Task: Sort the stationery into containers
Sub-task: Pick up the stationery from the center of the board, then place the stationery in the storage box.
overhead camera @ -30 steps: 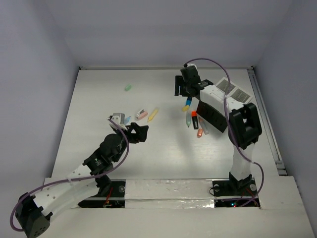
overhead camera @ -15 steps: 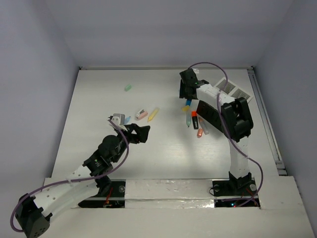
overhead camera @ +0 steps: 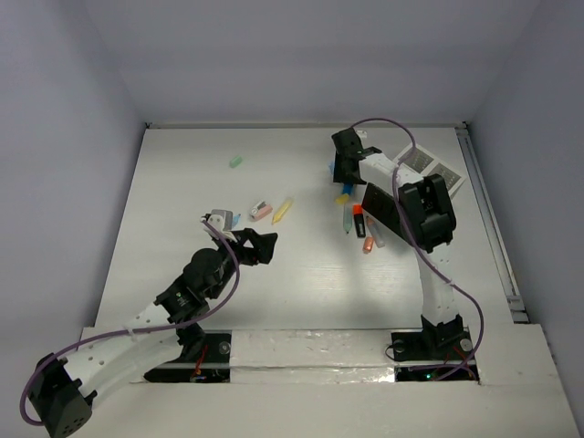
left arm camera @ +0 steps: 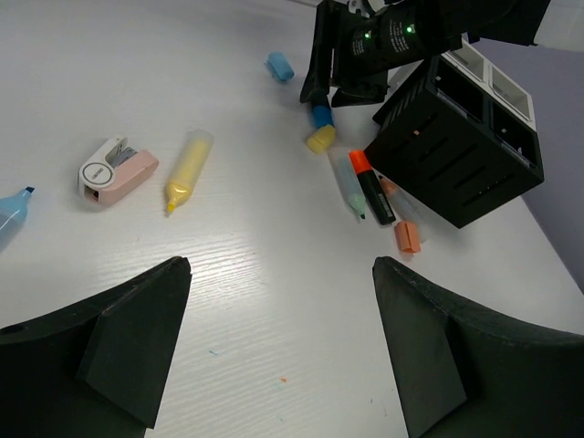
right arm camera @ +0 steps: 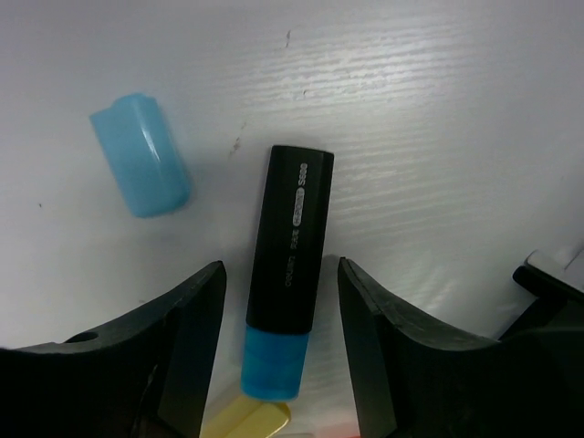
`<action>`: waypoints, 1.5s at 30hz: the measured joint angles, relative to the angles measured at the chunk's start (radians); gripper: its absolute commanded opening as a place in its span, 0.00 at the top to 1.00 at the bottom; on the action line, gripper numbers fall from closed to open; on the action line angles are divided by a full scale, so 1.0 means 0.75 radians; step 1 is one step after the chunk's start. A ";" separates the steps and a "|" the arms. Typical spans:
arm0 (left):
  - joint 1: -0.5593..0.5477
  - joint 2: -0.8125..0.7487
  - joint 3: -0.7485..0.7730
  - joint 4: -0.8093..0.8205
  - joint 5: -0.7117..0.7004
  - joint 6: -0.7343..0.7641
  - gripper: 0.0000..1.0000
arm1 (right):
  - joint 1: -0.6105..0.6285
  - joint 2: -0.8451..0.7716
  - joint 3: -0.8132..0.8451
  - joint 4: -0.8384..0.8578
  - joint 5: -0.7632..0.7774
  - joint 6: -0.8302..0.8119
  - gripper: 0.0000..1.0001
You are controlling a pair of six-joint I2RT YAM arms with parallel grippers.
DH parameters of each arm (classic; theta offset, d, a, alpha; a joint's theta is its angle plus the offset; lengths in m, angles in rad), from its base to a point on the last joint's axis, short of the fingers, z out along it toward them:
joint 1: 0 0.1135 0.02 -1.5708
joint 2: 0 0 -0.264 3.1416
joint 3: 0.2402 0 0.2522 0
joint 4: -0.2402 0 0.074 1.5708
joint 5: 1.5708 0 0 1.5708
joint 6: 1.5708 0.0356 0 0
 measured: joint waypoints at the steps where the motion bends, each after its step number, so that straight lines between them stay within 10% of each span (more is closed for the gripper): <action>1: 0.000 0.002 0.000 0.000 0.000 0.000 0.22 | -0.002 0.005 0.011 -0.001 0.001 -0.001 0.43; 7: 0.000 0.004 -0.001 0.000 0.001 -0.001 0.22 | -0.011 0.054 0.079 0.003 0.000 -0.010 0.48; 14: 0.000 0.004 -0.002 0.000 0.001 0.000 0.23 | -0.021 0.110 0.168 0.001 -0.012 -0.020 0.82; 24: 0.000 0.021 -0.018 0.018 0.007 0.004 0.23 | -0.027 0.041 0.090 0.107 -0.025 -0.046 0.88; 38: 0.000 0.084 -0.059 0.169 0.257 0.045 0.14 | -0.035 -1.058 -0.770 0.738 0.104 -0.113 0.86; 45: 0.001 0.163 -0.060 0.230 0.336 0.040 0.12 | -0.171 -1.272 -1.124 0.818 0.283 -0.084 0.86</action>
